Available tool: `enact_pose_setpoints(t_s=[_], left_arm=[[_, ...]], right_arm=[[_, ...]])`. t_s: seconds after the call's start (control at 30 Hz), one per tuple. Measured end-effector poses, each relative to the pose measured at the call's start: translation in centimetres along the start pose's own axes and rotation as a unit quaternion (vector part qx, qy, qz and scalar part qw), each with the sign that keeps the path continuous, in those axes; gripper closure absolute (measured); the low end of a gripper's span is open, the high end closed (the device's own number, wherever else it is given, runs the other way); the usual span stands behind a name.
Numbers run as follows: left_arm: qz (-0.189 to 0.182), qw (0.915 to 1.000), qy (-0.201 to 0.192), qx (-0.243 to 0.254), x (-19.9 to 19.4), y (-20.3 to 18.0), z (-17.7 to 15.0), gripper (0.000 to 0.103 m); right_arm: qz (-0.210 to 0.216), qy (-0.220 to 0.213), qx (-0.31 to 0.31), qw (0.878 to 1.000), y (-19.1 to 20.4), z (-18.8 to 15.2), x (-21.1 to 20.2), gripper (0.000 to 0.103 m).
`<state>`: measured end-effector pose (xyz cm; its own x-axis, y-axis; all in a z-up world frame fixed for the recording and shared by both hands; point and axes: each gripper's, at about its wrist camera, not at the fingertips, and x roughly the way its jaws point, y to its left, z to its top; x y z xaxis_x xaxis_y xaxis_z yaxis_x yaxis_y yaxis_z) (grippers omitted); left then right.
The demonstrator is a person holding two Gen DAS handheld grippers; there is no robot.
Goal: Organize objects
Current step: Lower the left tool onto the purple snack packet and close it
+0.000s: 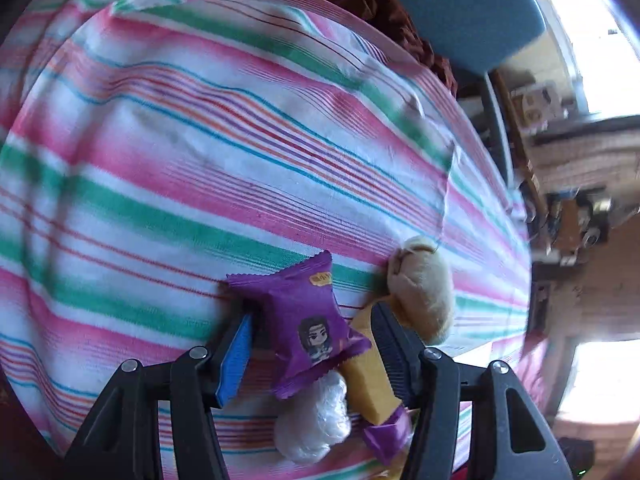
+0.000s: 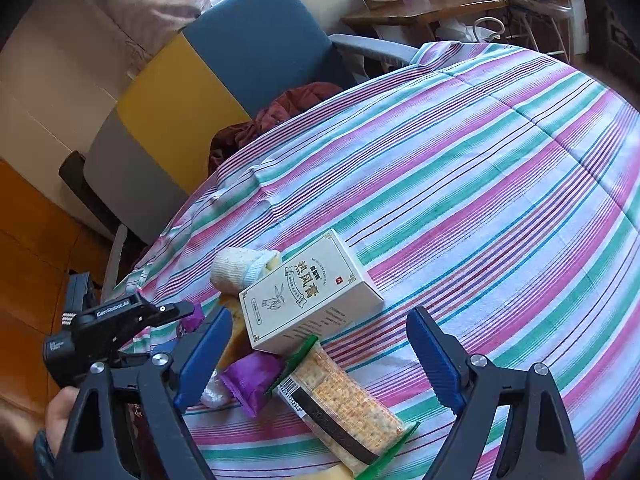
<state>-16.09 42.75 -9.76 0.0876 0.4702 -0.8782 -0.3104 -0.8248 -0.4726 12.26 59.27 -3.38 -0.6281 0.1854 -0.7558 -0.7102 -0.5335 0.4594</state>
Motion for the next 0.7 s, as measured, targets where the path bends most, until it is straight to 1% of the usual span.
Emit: enact_pose_setpoints(t_s=[0.07,0.13,0.17,0.23,0.27,0.3,0.33,0.5,0.53,0.57,0.67,0.7], left_arm=[[0.011,0.9997,-0.004,0.019,0.1,-0.6,-0.3,0.046],[0.011,0.9996,-0.009,0.024,0.2,-0.6,-0.5,0.046],[0.011,0.9995,-0.013,0.026,0.2,-0.6,-0.6,0.052],[0.027,0.9984,-0.023,0.043,0.2,-0.7,-0.8,0.065],[0.028,0.9979,-0.027,0.051,0.1,-0.6,-1.0,0.067],[0.019,0.9977,-0.031,0.057,0.0,-0.4,-1.2,0.069],[0.016,0.9974,-0.034,0.061,-0.1,-0.2,-1.4,0.07],[0.033,0.9932,-0.059,0.095,-1.6,0.2,-3.8,0.07],[0.032,0.992,-0.061,0.106,-2.0,0.4,-4.3,0.07],[0.038,0.9901,-0.069,0.116,-2.5,0.5,-5.0,0.07],[0.041,0.987,-0.084,0.131,-4.0,1.3,-5.0,0.07],[0.04,0.9851,-0.093,0.139,-4.8,1.5,-5.7,0.07]], right_arm=[[-0.001,0.001,0.001,1.0,-0.1,0.0,0.0,0.014],[-0.001,0.0,0.003,1.0,-0.2,0.0,0.0,0.014],[-0.002,0.0,0.003,1.0,-0.2,0.0,0.0,0.014],[-0.003,0.0,0.003,1.0,-0.3,0.0,0.1,0.014],[-0.004,0.0,0.002,1.0,-0.3,0.0,0.2,0.014],[-0.006,0.001,0.002,1.0,-0.3,0.0,0.2,0.014],[-0.007,0.001,0.003,1.0,-0.4,0.0,0.3,0.014],[-0.007,0.007,0.016,1.0,-1.0,0.1,0.7,0.014],[-0.003,0.008,0.02,1.0,-1.2,0.2,0.8,0.014],[0.0,0.011,0.025,1.0,-1.3,0.2,0.9,0.014],[0.017,0.028,0.039,0.999,-1.6,0.1,1.6,0.014],[0.025,0.034,0.044,0.998,-1.7,0.1,1.8,0.014]])
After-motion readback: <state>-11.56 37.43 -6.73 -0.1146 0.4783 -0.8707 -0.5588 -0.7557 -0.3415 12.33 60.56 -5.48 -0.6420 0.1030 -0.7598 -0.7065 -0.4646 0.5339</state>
